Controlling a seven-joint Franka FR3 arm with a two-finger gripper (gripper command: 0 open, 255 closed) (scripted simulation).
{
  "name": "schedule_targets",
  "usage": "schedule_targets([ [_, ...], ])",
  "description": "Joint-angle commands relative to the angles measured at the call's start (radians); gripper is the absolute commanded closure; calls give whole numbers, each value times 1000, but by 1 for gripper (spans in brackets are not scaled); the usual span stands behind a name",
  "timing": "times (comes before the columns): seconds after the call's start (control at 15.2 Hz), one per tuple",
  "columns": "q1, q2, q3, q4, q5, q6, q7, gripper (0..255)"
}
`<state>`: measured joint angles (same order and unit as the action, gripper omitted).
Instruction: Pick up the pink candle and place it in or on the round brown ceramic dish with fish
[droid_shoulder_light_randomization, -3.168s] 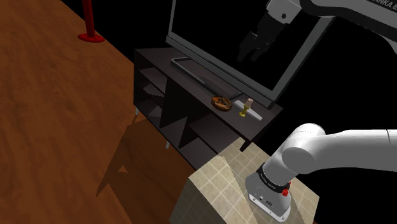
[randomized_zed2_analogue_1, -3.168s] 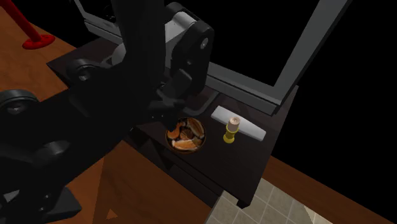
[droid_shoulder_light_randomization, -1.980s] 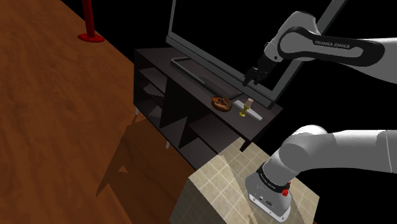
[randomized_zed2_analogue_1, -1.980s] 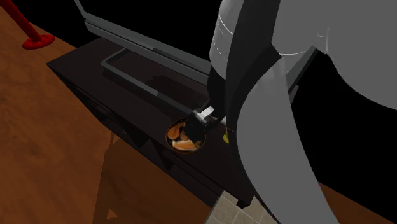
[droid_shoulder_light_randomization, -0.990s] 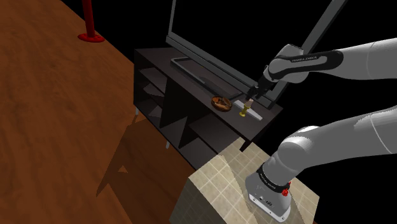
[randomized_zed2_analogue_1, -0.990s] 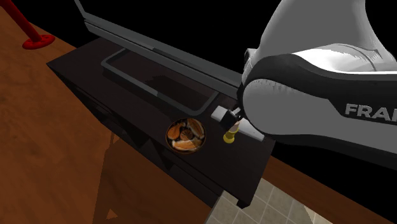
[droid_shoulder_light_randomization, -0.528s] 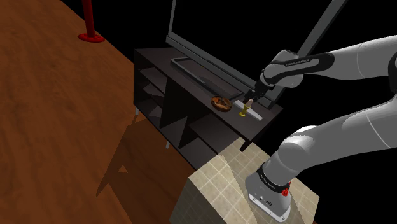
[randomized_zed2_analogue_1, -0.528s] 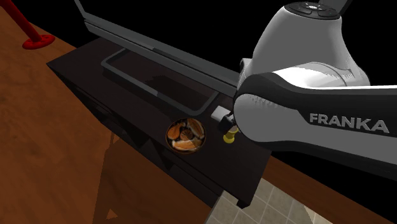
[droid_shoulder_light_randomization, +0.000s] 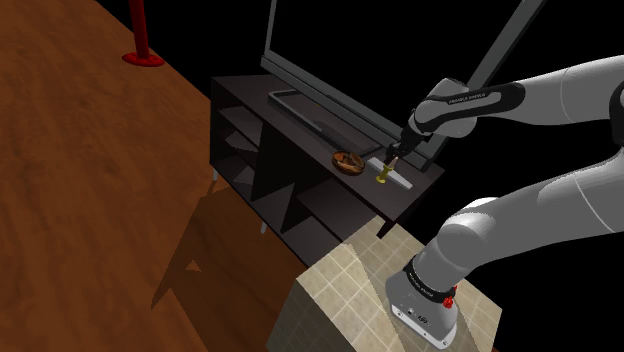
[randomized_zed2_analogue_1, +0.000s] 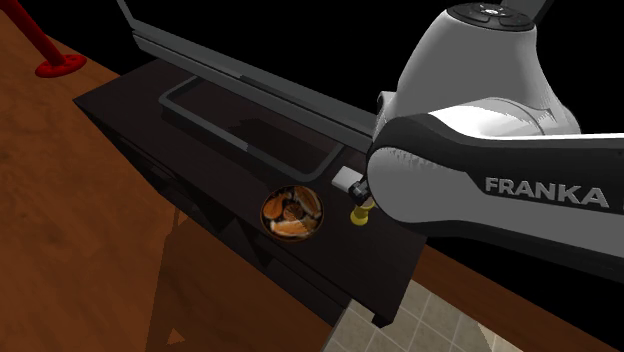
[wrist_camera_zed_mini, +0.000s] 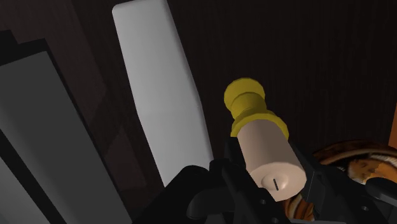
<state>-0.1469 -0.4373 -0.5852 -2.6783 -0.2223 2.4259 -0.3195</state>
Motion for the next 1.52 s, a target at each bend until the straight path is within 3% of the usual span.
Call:
schedule_targets([
  [0.0,0,0,0,-1,0,0,0,255],
  [0.4,0,1,0,0,0,0,0,255],
  [1.45,-19,-127,74,132,-1,-258,32,255],
])
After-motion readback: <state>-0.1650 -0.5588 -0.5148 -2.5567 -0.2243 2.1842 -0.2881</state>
